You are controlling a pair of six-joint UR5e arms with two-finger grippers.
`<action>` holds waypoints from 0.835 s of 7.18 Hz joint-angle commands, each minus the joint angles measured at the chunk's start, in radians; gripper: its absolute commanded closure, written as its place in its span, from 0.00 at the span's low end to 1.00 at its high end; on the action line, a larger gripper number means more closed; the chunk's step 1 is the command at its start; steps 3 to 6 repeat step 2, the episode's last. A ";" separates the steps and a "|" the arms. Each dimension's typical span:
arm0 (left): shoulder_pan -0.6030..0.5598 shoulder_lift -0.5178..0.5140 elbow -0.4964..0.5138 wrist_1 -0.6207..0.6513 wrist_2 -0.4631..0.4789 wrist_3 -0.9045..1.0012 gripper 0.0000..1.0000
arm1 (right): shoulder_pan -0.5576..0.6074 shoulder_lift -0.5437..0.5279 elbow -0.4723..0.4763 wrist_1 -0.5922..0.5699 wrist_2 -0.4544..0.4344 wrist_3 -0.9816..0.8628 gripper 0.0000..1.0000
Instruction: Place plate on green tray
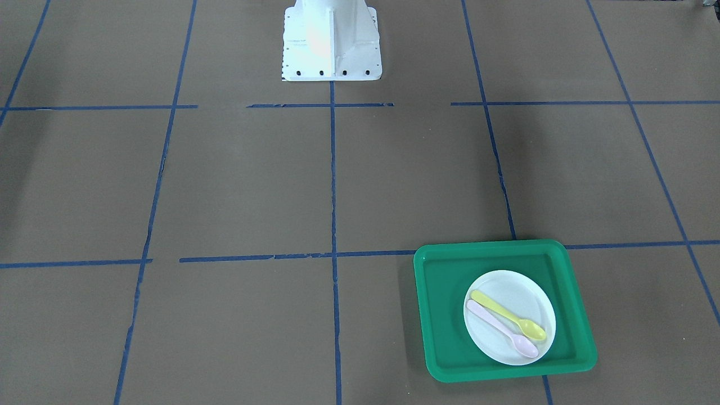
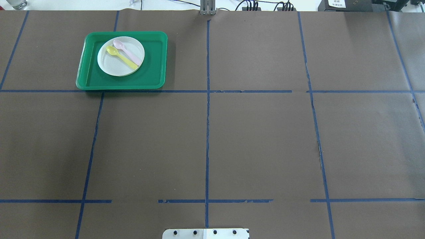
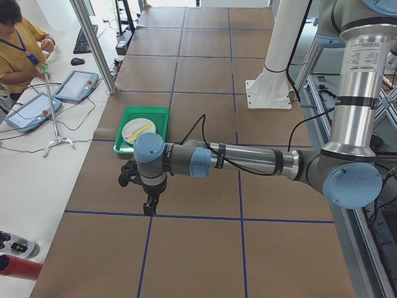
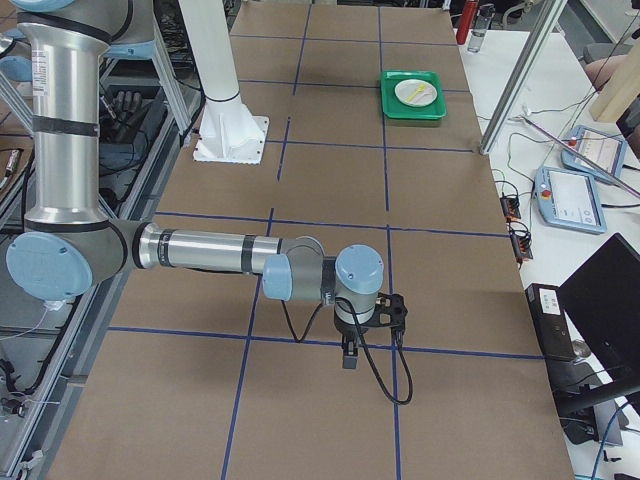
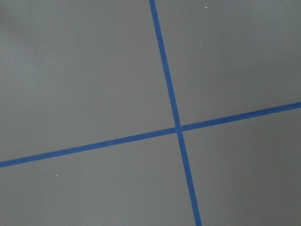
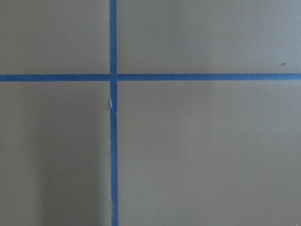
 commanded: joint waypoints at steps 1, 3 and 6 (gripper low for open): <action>0.001 0.001 0.002 0.004 0.000 0.000 0.00 | 0.000 0.000 0.000 0.000 0.000 0.000 0.00; 0.001 0.001 0.000 0.004 0.000 0.000 0.00 | 0.000 0.000 0.000 0.000 0.000 0.000 0.00; 0.001 0.001 0.000 0.004 0.000 0.000 0.00 | 0.000 0.000 0.000 0.000 0.000 0.000 0.00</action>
